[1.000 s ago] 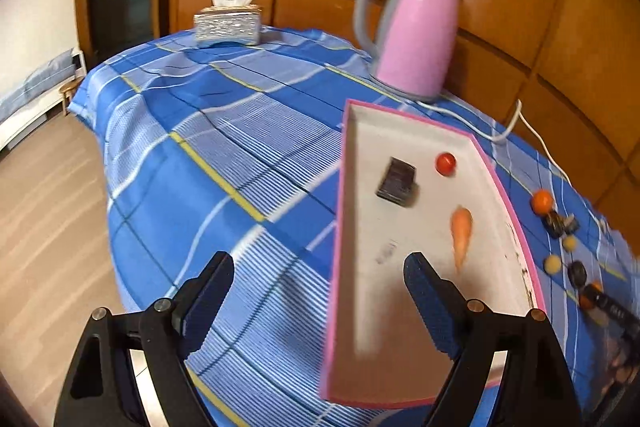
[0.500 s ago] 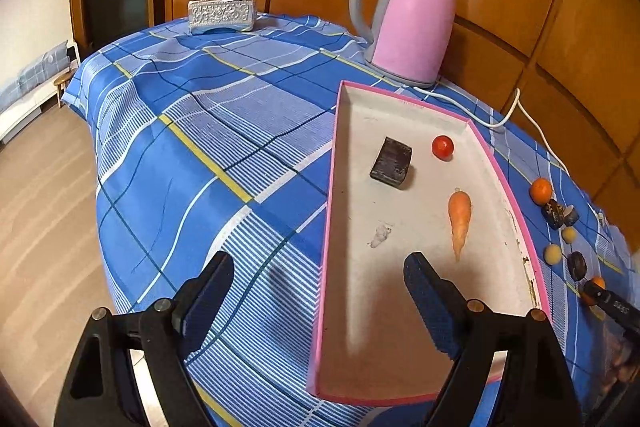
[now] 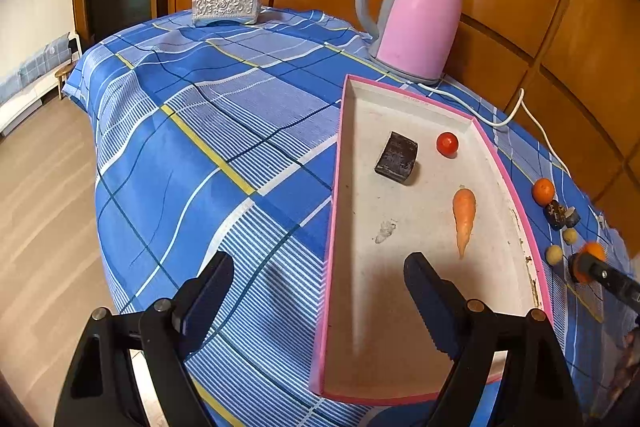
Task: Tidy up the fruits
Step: 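Carry the orange into the tray beside the carrot and release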
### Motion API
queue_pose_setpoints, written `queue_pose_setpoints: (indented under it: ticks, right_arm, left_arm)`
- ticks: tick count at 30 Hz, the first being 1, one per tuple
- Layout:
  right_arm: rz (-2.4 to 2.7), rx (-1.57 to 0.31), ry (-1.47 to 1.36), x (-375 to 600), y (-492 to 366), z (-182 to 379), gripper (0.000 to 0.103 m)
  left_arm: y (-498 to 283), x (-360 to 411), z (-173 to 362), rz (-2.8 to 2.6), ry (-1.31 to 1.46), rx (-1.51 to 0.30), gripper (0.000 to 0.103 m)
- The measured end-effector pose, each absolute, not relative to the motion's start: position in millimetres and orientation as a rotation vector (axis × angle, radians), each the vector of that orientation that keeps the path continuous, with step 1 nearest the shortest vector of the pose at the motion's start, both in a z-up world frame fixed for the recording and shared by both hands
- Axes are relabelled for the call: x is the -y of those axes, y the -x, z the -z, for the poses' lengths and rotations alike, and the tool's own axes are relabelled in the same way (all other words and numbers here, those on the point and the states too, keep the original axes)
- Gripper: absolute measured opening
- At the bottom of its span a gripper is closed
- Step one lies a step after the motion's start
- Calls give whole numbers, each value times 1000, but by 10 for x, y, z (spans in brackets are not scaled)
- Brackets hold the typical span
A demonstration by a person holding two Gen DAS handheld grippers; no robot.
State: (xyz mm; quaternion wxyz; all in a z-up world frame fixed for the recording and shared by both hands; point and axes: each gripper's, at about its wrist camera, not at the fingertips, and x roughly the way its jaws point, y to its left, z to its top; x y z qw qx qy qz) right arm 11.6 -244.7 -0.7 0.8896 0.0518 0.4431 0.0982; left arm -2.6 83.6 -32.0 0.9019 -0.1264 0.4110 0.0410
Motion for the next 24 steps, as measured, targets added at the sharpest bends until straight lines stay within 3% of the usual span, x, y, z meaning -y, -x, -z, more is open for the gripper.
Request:
queue_pose_setpoints:
  ticks: [20, 22, 24]
  right_arm:
    - [-361, -937, 87, 1252, -683, 88, 41]
    - [-356, -930, 77, 1251, -683, 93, 52]
    - [-353, -918, 69, 1271, -659, 75, 57]
  left_arm:
    - [3, -892, 393, -90, 277, -875, 87]
    - [2, -894, 398, -91, 277, -877, 87]
    - [3, -896, 401, -91, 278, -879, 87]
